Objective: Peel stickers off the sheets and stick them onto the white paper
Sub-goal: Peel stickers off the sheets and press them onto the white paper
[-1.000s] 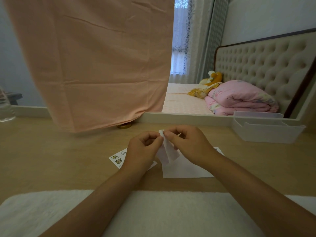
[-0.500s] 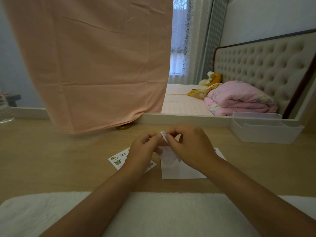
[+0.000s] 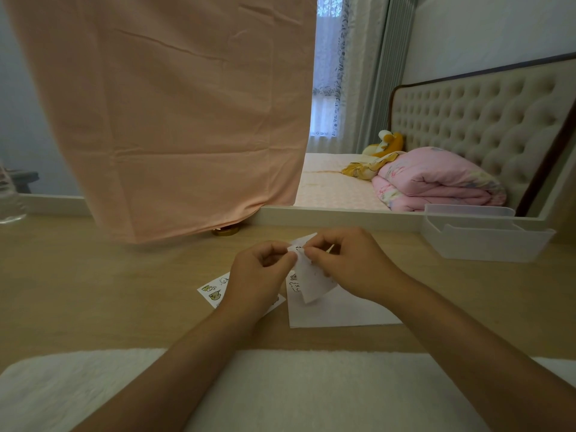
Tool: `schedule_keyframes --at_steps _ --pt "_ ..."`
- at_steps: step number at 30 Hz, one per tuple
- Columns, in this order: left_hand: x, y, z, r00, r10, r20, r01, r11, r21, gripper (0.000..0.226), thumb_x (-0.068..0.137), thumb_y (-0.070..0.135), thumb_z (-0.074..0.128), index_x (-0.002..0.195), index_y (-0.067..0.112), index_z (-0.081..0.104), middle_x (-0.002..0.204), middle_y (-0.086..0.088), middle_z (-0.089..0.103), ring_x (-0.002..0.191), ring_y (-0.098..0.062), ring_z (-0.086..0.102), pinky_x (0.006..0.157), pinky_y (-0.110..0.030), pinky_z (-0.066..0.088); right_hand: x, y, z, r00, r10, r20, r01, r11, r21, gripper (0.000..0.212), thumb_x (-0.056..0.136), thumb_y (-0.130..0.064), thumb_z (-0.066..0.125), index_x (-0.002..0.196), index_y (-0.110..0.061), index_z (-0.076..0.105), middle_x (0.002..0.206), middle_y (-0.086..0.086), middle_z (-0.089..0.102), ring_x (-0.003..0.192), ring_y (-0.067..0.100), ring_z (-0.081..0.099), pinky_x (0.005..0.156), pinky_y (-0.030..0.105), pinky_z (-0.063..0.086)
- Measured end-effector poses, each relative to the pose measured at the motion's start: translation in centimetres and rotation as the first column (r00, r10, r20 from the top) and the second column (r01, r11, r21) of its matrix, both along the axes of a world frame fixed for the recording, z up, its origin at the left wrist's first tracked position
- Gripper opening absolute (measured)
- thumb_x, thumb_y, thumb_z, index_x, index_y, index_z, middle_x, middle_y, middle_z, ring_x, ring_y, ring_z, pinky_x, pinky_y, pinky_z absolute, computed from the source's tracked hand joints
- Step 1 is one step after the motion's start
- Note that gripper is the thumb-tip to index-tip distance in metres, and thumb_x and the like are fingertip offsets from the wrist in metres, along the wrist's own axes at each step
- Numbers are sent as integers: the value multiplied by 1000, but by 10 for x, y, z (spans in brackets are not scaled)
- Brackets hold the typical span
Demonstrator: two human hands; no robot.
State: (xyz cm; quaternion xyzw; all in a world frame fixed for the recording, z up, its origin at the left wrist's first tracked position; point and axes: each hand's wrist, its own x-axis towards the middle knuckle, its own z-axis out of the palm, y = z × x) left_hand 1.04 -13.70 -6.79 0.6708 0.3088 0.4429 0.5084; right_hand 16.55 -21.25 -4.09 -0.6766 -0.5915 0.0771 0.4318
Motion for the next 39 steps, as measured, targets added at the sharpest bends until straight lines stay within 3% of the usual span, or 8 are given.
schedule_keyframes --at_steps 5,11,15,20,23,28,34,39 --pt "-2 -3 3 999 -40 -8 40 998 50 15 94 14 66 87 22 76 76 14 74 66 5 64 61 -7 46 -1 -2 2 999 21 44 -22 1000 11 11 94 -29 68 90 -31 78 82 -19 71 69 0 63 68 28 55" --pt "-2 -5 4 995 -92 -29 93 995 27 16 96 22 64 90 20 78 83 5 76 83 -7 72 71 -12 52 -2 -5 4 926 -25 377 10 999 42 23 95 -49 58 106 -34 72 98 -18 67 78 -2 54 70 24 45" --pt "-1 -4 4 998 -44 -43 43 999 -30 19 97 22 62 87 20 79 80 5 76 78 -6 71 64 -13 48 1 -4 0 918 -43 393 19 998 67 28 88 -49 70 112 -35 70 103 -19 64 76 -7 52 68 21 41" --pt "-5 -5 7 990 -138 11 138 989 -55 15 96 23 64 98 20 78 89 4 77 82 -6 72 72 -14 52 2 -2 -2 962 -78 263 39 988 150 17 89 -36 73 104 -30 78 99 -15 67 70 5 59 68 35 55" --pt "-6 -8 7 974 -218 55 222 973 -70 19 89 14 72 106 22 76 97 6 78 91 -7 74 75 -14 54 3 -2 -4 936 -94 339 35 984 177 16 91 -34 71 104 -29 79 99 -16 68 67 -1 55 64 28 51" --pt "-4 -3 5 994 -94 -47 94 996 -5 32 91 8 67 94 40 73 93 14 77 90 -10 72 74 -23 59 3 -4 -3 907 -97 409 15 980 200 8 90 -30 72 95 -30 77 91 -18 69 67 -9 52 61 15 41" --pt "-10 1 10 976 -34 -213 78 976 201 34 91 10 59 95 42 70 86 19 72 78 5 64 59 -12 50 3 -5 5 988 28 154 -38 997 61 10 88 -26 73 94 -31 79 83 -20 72 61 4 61 61 23 50" --pt "-14 2 14 945 50 -322 60 945 323 37 77 30 51 104 38 75 93 21 72 85 -1 65 76 -38 57 3 -4 9 994 82 -67 -82 997 3 17 86 -16 76 96 -31 78 79 -9 73 59 13 67 59 23 54"
